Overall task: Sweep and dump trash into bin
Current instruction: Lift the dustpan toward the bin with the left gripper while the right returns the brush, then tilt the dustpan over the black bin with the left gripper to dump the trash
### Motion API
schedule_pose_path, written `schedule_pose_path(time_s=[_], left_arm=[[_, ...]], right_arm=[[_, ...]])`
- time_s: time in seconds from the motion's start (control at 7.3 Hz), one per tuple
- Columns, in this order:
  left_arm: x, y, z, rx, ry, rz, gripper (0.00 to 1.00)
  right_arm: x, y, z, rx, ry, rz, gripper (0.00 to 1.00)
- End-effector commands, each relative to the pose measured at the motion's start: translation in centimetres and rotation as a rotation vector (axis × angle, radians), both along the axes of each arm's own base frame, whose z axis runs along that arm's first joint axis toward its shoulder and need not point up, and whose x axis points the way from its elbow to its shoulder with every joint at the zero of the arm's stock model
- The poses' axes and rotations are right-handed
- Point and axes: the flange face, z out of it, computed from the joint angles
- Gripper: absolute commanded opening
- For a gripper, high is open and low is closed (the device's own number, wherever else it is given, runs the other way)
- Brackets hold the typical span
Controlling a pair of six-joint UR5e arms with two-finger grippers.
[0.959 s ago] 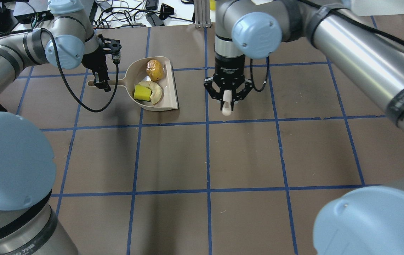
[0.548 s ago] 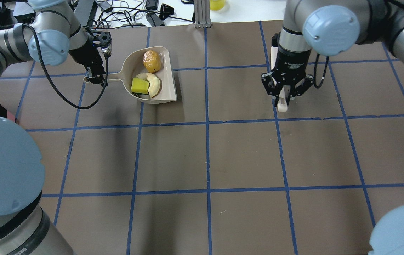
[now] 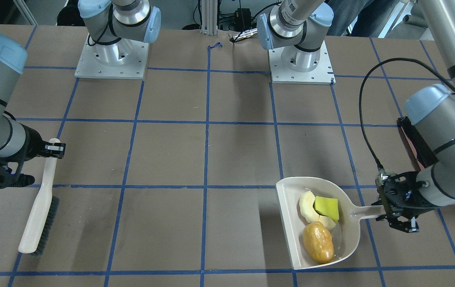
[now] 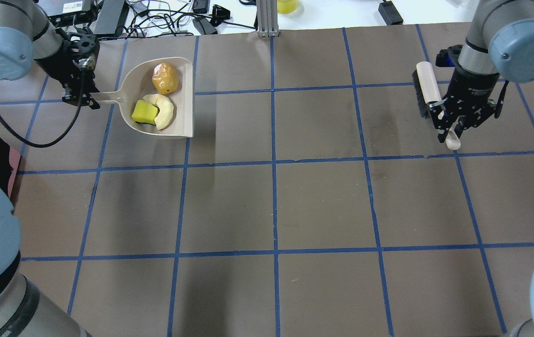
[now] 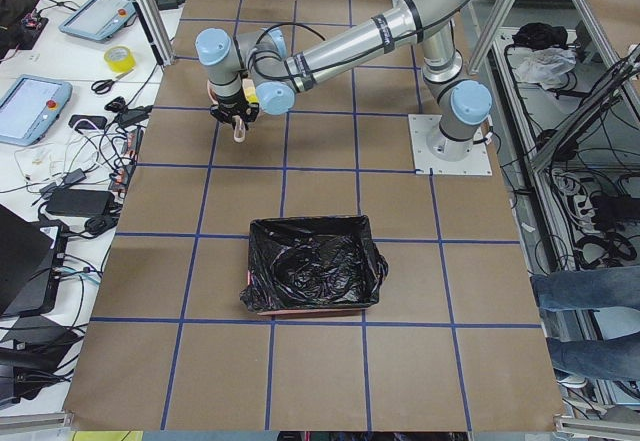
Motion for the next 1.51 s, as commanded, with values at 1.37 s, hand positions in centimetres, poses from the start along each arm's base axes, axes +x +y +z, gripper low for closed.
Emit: schedule_pose_path(time_s=[1.37], left_arm=[[42.3,15.3,9.9,-0.039,-0.098,-0.549,0.17]], right_arm=[[-6.9,-0.4,-7.8,-0.012,-0.011,0.031,0.12]])
